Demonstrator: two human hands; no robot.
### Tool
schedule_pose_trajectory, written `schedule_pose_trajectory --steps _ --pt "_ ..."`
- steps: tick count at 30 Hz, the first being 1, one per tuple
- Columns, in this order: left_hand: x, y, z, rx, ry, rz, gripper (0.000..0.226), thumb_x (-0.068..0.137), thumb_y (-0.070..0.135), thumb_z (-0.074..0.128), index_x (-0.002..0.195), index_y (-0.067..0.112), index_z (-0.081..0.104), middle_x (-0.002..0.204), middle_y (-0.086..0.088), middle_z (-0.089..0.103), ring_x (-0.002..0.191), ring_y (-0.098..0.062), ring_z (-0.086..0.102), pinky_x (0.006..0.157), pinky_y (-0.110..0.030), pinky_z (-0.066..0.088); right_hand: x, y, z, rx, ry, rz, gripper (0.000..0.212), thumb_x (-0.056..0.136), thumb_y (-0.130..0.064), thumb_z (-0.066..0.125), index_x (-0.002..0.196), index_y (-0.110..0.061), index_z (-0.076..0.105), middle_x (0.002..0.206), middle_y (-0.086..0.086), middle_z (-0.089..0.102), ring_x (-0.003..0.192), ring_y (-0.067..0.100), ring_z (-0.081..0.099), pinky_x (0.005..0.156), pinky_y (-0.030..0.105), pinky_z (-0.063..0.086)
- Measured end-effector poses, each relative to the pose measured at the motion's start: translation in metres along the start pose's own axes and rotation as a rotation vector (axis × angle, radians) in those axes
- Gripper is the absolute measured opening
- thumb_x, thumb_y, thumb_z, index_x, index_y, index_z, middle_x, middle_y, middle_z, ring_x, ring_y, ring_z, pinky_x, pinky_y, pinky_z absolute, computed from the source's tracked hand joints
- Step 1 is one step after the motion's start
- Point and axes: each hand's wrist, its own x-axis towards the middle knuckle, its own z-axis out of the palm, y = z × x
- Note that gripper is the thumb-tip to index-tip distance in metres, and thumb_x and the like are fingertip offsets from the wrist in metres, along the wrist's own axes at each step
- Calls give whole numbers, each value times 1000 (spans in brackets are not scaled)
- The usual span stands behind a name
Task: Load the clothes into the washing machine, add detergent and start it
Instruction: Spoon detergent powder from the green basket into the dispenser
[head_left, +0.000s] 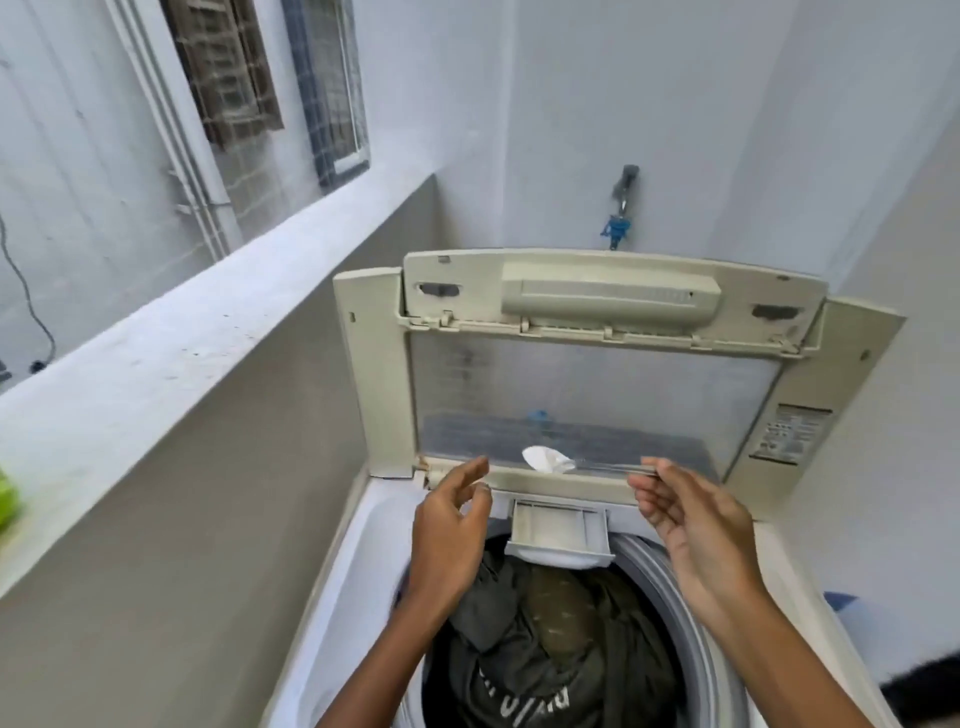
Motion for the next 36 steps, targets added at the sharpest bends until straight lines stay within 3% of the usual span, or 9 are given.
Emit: schedule_pose_trajectory --steps 4,7,9,13,16,20,24,28,36 --pt "0 -29 30 78 -132 -54 35 94 13 51 126 23 58 117 14 62 96 15 57 78 1 41 4 30 -31 -9 124 29 13 91 -6 54 85 -5 65 64 4 72 59 8 66 57 15 55" --pt "-1 -51 49 200 -239 -88 41 93 18 52 133 26 52 129 8 59 113 -1 56 91 -16 43 8 50 -45 -25 181 47 14 92 -4 52 83 -5 63 60 2 71 55 6 65 56 13 54" --pt "-3 -64 59 305 -308 -110 47 93 20 52 139 26 45 141 5 49 127 -9 45 102 -20 36 11 63 -53 -56 203 58 14 92 -4 52 84 -4 64 60 0 71 54 5 65 56 13 54" --pt "-11 -79 67 440 -390 -92 55 95 28 51 147 23 32 156 4 25 145 -12 17 116 -24 16 18 87 -64 -153 231 64 11 91 -6 56 91 -2 66 66 1 72 59 6 65 58 13 54" --pt "-14 -85 69 502 -384 -52 56 95 28 50 147 23 31 157 5 20 147 -11 9 119 -27 12 19 99 -66 -300 222 39 11 91 -13 58 91 -9 68 81 7 73 73 14 66 64 12 54" --pt "-17 -90 70 537 -394 -20 59 95 28 50 149 24 27 158 7 16 147 -10 3 121 -34 10 14 105 -60 -511 192 -65 12 90 -18 60 88 -26 68 85 0 73 81 12 68 71 13 54" --pt "-18 -94 71 560 -404 5 62 95 28 50 150 24 22 159 8 10 148 -11 -1 122 -35 5 7 108 -57 -710 113 -171 15 89 -19 62 99 -25 71 93 -6 72 91 5 66 79 19 52" --pt "-19 -94 71 547 -404 -5 63 96 28 49 151 25 19 159 9 8 147 -8 -4 120 -32 -2 1 111 -57 -833 98 -370 18 86 -11 64 101 -16 73 93 -10 70 92 -12 60 79 1 44" --pt "-19 -93 70 616 -415 18 65 95 29 48 151 25 15 160 8 6 147 -9 -7 119 -35 -10 -2 114 -59 -983 21 -590 25 79 0 69 102 -10 72 88 -7 69 85 2 63 80 6 47"
